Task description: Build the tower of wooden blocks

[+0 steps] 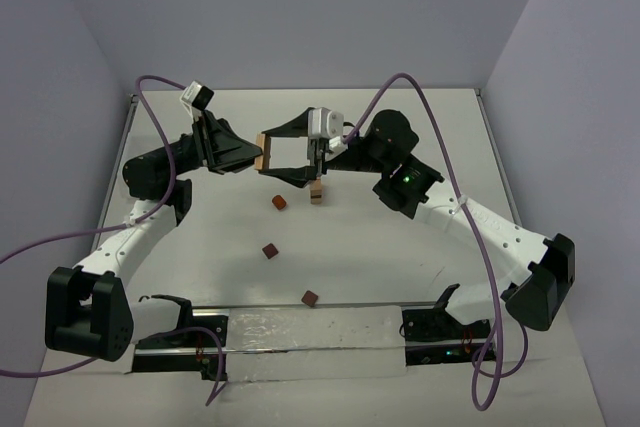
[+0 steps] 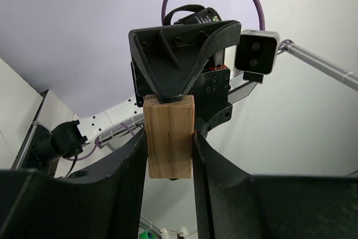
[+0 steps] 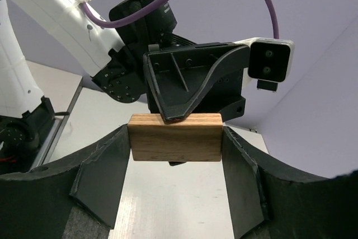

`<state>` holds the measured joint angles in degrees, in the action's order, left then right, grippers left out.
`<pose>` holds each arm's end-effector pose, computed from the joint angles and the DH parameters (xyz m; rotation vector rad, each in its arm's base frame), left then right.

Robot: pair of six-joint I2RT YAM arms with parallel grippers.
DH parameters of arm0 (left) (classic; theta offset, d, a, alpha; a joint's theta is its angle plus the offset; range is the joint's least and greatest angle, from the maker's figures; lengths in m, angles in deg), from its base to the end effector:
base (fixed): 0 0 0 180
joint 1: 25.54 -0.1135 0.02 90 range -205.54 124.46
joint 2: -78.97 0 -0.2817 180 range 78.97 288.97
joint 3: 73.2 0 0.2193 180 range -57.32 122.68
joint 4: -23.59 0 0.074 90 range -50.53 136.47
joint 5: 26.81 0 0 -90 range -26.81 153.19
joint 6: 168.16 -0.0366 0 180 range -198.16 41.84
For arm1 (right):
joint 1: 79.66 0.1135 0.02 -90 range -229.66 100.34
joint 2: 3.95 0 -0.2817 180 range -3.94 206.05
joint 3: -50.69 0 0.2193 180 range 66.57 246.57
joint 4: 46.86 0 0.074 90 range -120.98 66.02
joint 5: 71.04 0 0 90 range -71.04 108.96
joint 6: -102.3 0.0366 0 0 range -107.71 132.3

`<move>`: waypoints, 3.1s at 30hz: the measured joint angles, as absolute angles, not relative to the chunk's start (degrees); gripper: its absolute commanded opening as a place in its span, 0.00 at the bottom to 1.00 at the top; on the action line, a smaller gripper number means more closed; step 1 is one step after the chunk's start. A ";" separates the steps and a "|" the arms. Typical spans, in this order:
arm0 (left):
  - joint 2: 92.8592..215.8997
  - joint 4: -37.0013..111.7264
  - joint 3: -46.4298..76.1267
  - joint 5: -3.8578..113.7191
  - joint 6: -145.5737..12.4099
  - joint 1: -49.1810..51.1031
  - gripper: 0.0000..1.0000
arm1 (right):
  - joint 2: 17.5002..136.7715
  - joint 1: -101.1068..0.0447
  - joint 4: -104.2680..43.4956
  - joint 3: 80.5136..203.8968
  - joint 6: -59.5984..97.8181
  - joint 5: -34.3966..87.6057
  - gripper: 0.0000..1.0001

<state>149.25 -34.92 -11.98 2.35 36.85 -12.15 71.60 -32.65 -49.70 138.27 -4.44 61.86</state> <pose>0.1883 -0.0777 0.4139 0.1922 1.5618 -2.2564 0.1602 0.2084 0.4579 -1.2380 0.7458 0.9251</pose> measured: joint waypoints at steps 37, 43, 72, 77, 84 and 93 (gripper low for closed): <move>150.24 77.15 16.46 10.78 -72.73 -34.27 0.99 | 112.05 -43.71 30.48 187.34 -40.46 46.65 0.12; 148.12 81.33 15.38 14.59 -77.29 -34.27 0.99 | 115.53 -43.69 36.56 189.38 -41.40 42.31 0.12; 149.34 81.44 15.36 13.00 -76.93 -34.27 0.99 | 123.70 -43.69 37.76 189.16 -43.10 39.48 0.24; 149.41 81.42 15.36 12.75 -76.84 -34.27 0.99 | 123.90 -43.69 38.04 190.12 -43.10 39.43 0.26; 149.41 81.42 15.36 12.30 -76.84 -34.27 0.99 | 124.15 -43.69 38.55 191.21 -43.08 39.40 0.29; 149.44 81.41 15.36 11.97 -76.84 -34.27 0.99 | 125.36 -43.69 39.06 191.21 -43.08 39.34 0.31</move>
<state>149.44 81.41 15.36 11.97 -76.84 -34.27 125.36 -43.69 39.06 191.21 -43.08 39.34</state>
